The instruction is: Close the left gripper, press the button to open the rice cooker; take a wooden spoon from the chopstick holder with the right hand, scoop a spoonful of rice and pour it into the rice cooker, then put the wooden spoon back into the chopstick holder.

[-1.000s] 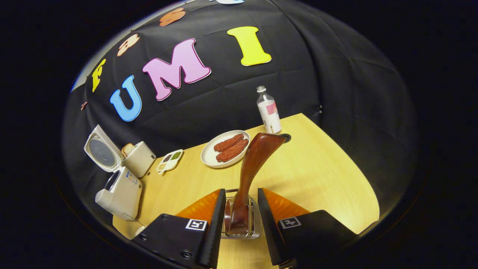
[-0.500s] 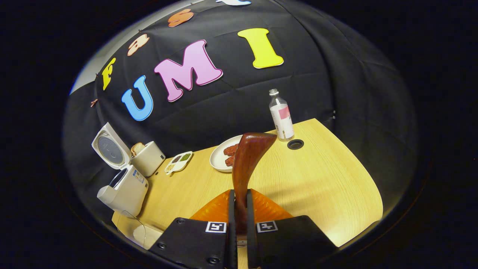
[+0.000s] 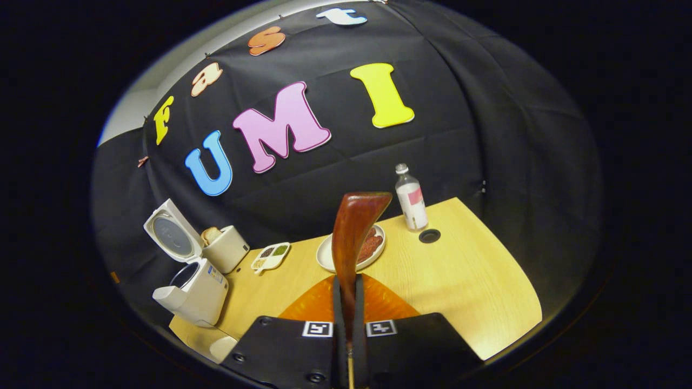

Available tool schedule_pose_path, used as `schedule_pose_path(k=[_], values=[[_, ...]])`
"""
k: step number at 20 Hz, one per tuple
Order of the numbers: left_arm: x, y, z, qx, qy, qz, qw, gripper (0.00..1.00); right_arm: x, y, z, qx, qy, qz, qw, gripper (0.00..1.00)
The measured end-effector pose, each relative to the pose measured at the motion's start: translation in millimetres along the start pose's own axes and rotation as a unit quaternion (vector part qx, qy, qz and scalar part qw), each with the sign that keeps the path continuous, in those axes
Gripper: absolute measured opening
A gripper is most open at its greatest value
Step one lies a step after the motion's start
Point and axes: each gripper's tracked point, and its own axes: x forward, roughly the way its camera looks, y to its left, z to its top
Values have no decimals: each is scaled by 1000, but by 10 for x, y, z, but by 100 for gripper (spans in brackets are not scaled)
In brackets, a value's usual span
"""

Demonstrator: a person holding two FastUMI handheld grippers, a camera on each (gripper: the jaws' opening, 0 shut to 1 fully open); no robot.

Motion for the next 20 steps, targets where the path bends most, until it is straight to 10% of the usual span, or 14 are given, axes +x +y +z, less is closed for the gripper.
schedule_pose_path(k=[9,20], values=[[1,355,159,11,-17,-42,999,95,-958,1199,685,-13,-74,27,997,7],[-82,789,55,-6,-20,-82,996,95,-1121,2408,-693,-157,18,11,987,7]])
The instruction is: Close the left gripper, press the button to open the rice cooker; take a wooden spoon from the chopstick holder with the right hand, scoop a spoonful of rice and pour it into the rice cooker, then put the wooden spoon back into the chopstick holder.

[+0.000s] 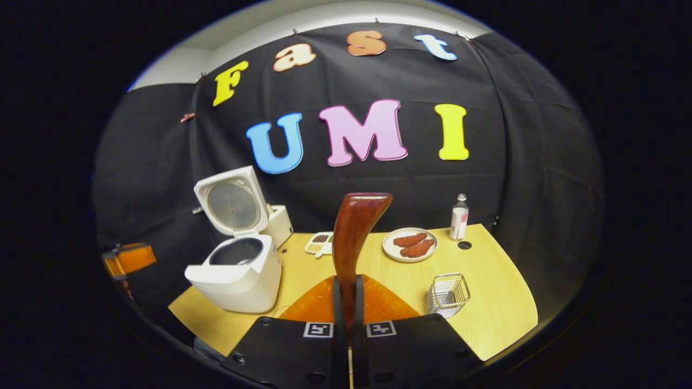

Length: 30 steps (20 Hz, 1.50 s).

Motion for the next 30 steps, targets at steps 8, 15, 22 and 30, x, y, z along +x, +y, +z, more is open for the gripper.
schedule_pose_path(k=[8,15,22,30], values=[[-57,124,-31,0,-9,9,1000,95,552,299,-873,-136,101,-55,984,8],[-61,213,-91,-12,-10,12,1000,95,805,265,-1290,-206,149,-90,963,7],[-106,338,-137,-24,-4,25,999,95,875,443,-1460,-119,169,-77,975,7],[-146,381,-80,-16,-7,36,999,95,801,510,-1504,45,166,-74,982,8]])
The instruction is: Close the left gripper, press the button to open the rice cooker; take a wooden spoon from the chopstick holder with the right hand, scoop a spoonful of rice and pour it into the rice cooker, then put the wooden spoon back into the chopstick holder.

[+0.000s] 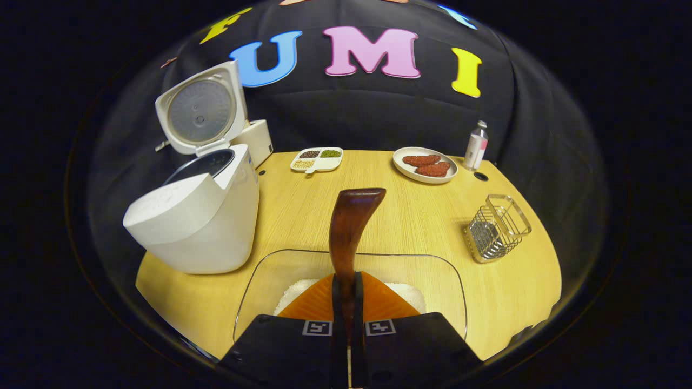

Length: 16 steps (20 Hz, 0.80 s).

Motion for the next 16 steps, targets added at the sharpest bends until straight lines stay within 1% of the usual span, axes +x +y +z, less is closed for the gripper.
schedule_pose_path(k=[2,5,7,9,11,13,16], values=[[-21,-18,19,4,0,2,1000,95,6,-55,2,59,1,12,998,7],[-46,-39,45,12,0,4,1000,95,-11,-173,-16,155,-2,25,988,7],[-52,-51,51,13,2,4,1000,95,-47,-233,6,222,-9,43,974,7],[-45,-58,71,7,5,4,1000,95,-103,-269,79,280,-21,68,957,7],[-31,-59,79,5,6,5,1000,95,-193,-329,179,307,-36,83,947,8],[-19,-61,98,10,5,5,1000,95,-278,-401,247,320,-47,96,942,7],[13,-57,134,22,3,4,1000,95,-441,-402,351,337,-61,127,931,7]])
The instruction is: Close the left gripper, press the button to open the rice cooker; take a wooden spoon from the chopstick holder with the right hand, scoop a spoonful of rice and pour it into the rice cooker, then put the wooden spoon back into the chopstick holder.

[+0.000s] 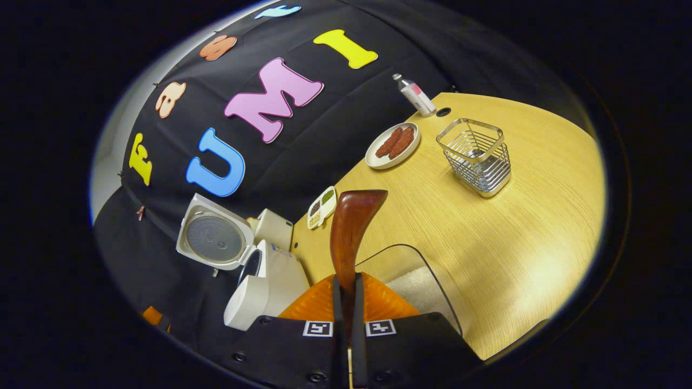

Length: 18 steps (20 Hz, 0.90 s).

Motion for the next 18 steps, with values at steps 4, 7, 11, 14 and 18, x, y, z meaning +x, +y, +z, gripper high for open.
schedule_pose_path(k=[4,7,11,14,18], values=[[24,-1,20,0,-2,-3,1000,95,-143,73,99,28,-4,18,999,7],[45,-21,8,0,0,-8,1000,95,-226,146,200,44,-9,24,999,7],[55,-16,16,-6,-2,-12,1000,95,-322,329,332,81,-21,45,995,7],[81,20,-2,-10,-1,-12,1000,95,-364,495,455,116,-31,61,991,7],[110,75,-38,-16,2,-11,1000,95,-397,800,621,131,-45,78,987,7]])
